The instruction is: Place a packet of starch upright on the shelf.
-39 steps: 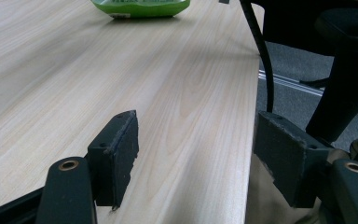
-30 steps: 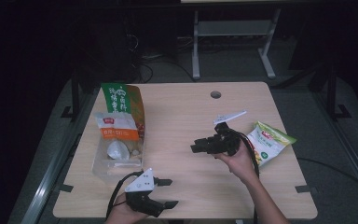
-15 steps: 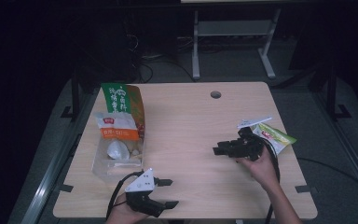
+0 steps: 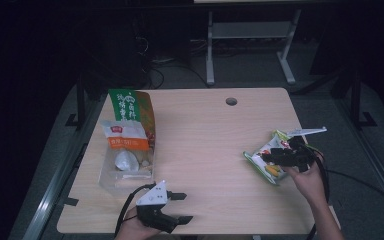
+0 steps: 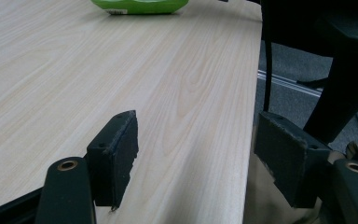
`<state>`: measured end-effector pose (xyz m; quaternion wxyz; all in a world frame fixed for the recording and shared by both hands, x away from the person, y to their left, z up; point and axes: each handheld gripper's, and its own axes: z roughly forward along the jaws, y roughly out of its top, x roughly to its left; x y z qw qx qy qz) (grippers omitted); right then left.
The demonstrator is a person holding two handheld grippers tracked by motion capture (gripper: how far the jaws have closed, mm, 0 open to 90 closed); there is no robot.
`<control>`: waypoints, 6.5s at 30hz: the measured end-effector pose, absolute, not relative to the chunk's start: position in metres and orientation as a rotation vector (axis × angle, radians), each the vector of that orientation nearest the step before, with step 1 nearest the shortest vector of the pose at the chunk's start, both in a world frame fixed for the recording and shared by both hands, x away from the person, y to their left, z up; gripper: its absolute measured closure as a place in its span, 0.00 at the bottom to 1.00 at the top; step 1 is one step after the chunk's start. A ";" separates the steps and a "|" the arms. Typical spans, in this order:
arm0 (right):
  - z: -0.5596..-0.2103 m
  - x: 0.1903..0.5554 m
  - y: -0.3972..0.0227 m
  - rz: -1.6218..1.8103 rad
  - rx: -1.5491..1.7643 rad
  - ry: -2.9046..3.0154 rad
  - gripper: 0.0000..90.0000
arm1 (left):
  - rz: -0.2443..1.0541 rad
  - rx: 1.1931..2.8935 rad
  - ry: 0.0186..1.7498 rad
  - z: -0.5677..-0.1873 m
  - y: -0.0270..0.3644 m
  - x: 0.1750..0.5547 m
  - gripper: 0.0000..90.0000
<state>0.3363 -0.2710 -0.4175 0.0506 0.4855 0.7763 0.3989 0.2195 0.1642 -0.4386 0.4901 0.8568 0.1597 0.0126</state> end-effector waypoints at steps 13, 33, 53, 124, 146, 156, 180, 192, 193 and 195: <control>-0.431 0.334 -0.268 1.183 1.465 2.392 0.60 | 0.027 2.079 0.385 -0.439 0.163 0.219 0.34; -0.434 0.305 -0.223 1.265 1.311 2.512 0.67 | 0.030 2.083 0.387 -0.438 0.163 0.219 0.34; -0.425 0.291 -0.246 1.284 1.401 2.475 0.55 | 0.047 2.080 0.385 -0.437 0.165 0.219 0.34; -0.364 0.285 -0.154 1.645 0.862 2.578 0.99 | 0.124 2.044 0.459 -0.433 0.175 0.230 0.34; -0.385 0.287 -0.101 1.686 0.711 2.680 0.99 | 0.085 1.873 0.695 -0.424 0.190 0.252 0.89; -0.395 0.290 -0.100 1.585 0.739 2.687 0.92 | 0.224 1.899 0.679 -0.421 0.188 0.241 0.98; -0.396 0.291 -0.095 1.502 0.801 2.697 0.98 | 0.232 1.937 0.620 -0.422 0.195 0.236 0.84; -0.389 0.293 -0.109 1.527 0.844 2.651 0.99 | 0.222 1.946 0.579 -0.420 0.195 0.232 0.81; -0.389 0.294 -0.110 1.527 0.840 2.648 0.99 | 0.218 1.946 0.575 -0.420 0.195 0.231 0.81; -0.388 0.294 -0.112 1.530 0.853 2.642 0.99 | 0.211 1.947 0.565 -0.420 0.195 0.230 0.80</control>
